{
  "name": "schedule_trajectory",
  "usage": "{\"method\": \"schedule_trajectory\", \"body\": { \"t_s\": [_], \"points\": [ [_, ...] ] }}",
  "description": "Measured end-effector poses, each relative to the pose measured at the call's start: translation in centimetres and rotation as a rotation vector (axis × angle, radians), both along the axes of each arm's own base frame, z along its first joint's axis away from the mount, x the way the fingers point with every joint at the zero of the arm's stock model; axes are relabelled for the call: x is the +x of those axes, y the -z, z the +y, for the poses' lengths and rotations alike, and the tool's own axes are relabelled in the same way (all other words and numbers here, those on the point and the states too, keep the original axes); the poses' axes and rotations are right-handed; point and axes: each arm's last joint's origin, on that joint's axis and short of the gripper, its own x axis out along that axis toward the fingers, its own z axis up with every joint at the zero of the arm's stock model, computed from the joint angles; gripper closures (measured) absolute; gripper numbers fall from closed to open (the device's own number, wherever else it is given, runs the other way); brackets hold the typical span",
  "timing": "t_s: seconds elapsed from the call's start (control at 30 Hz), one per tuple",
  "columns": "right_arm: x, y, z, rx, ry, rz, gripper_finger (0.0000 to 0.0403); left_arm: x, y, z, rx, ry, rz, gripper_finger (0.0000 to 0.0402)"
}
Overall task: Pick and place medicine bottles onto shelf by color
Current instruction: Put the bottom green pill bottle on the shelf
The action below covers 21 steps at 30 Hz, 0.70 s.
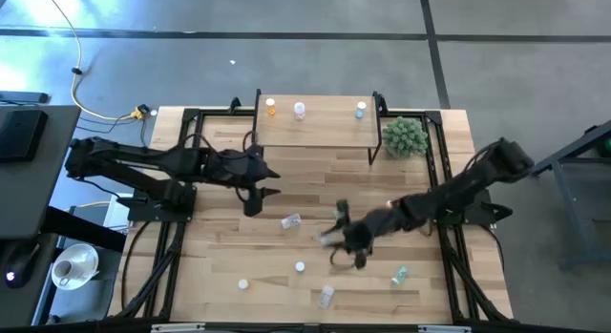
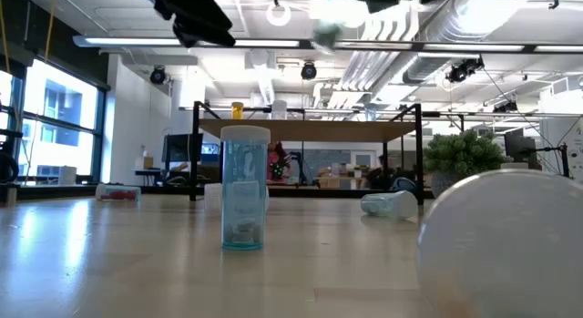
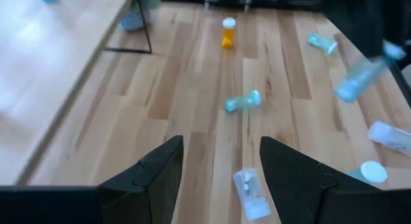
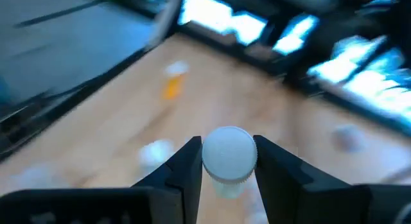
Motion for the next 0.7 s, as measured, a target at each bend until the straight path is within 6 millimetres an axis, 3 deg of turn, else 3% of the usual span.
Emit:
{"method": "schedule_trajectory", "body": {
  "t_s": [0.43,0.7],
  "points": [
    [-2.1,-10.3,-13.5,-0.116,0.512,-0.409,0.0290,-2.0,-0.8,0.1,0.065,-0.070,0.028,0.0204],
    [-2.5,-13.5,-20.4,-0.040,0.763,-0.417,0.0290,-2.1,-0.6,0.1,0.065,-0.070,0.048,0.0204]
  ]
}}
